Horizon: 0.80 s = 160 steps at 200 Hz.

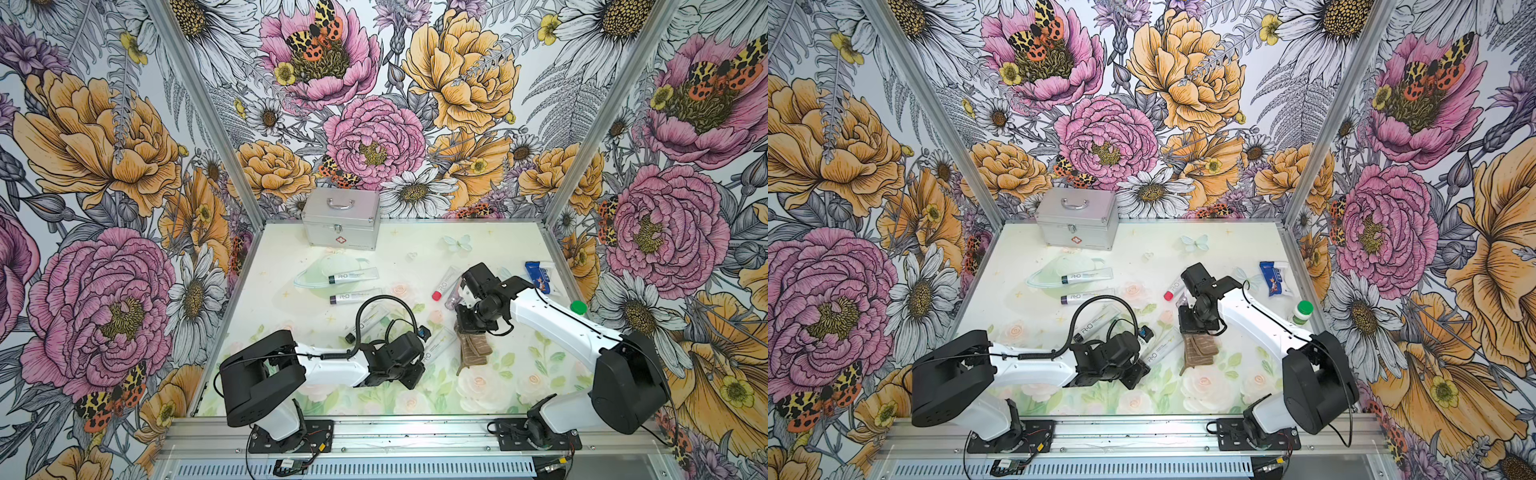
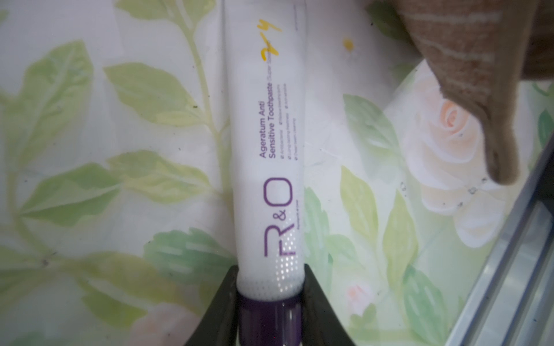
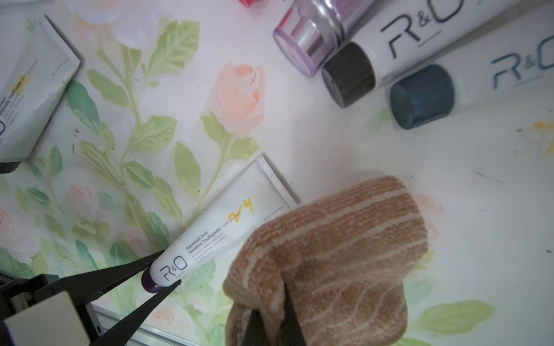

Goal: Wipe the surface of the toothpaste tube
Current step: Wipe the dirt from the toothpaste tube.

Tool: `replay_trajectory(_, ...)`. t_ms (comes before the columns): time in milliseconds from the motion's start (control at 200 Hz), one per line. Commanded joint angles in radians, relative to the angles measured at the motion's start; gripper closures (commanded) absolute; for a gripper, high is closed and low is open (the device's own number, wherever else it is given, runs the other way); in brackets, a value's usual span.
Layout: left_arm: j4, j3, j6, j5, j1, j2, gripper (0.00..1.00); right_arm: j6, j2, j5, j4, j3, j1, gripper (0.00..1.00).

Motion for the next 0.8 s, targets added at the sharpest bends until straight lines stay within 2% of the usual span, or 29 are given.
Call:
replay_trajectory(0, -0.019, -0.007, 0.022, 0.002, -0.004, -0.018, 0.69, -0.016, 0.061, -0.071, 0.059, 0.013, 0.023, 1.00)
replay_trajectory(365, -0.030, 0.001, 0.027, 0.005, -0.011, -0.009, 0.68, 0.012, 0.221, -0.117, 0.163, 0.009, 0.079, 1.00)
replay_trajectory(530, -0.032, -0.001, 0.028, 0.003, -0.014, -0.018, 0.68, 0.012, 0.281, -0.028, 0.169, -0.004, 0.064, 1.00)
replay_trajectory(635, -0.038, -0.011, 0.024, 0.000, -0.017, -0.032, 0.68, 0.017, 0.284, 0.030, 0.169, -0.012, 0.020, 1.00)
replay_trajectory(796, -0.041, -0.032, 0.018, -0.006, -0.020, -0.062, 0.68, 0.012, 0.282, 0.061, 0.169, 0.000, -0.029, 1.00)
